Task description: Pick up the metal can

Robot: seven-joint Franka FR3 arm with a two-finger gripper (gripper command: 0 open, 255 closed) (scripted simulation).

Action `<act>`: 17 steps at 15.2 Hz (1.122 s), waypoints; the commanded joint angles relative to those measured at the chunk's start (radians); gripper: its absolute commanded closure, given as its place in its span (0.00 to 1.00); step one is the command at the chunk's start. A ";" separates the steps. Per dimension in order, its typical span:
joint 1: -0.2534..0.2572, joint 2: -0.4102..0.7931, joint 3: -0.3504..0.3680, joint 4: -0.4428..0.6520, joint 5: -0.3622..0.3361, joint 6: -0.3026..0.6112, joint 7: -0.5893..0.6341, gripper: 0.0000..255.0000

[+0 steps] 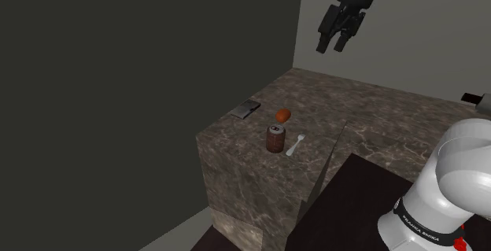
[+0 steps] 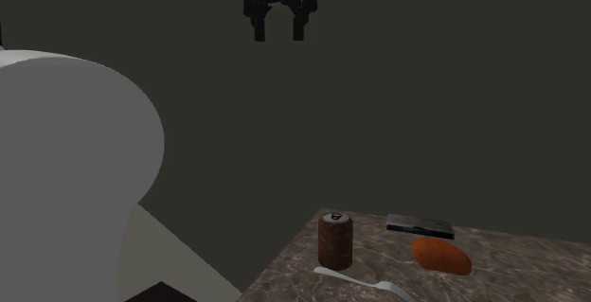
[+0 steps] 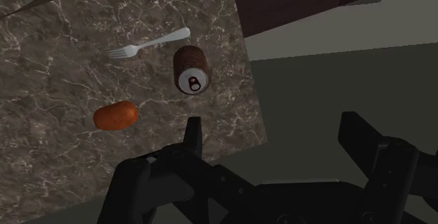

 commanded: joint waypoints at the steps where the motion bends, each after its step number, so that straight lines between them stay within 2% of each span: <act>1: 0.000 0.000 0.000 0.000 0.000 0.000 0.000 0.00; 9: 0.008 0.196 -0.026 -0.075 -0.014 0.167 -0.070 0.00; 17: 0.015 0.443 -0.049 -0.090 -0.019 0.325 -0.139 0.00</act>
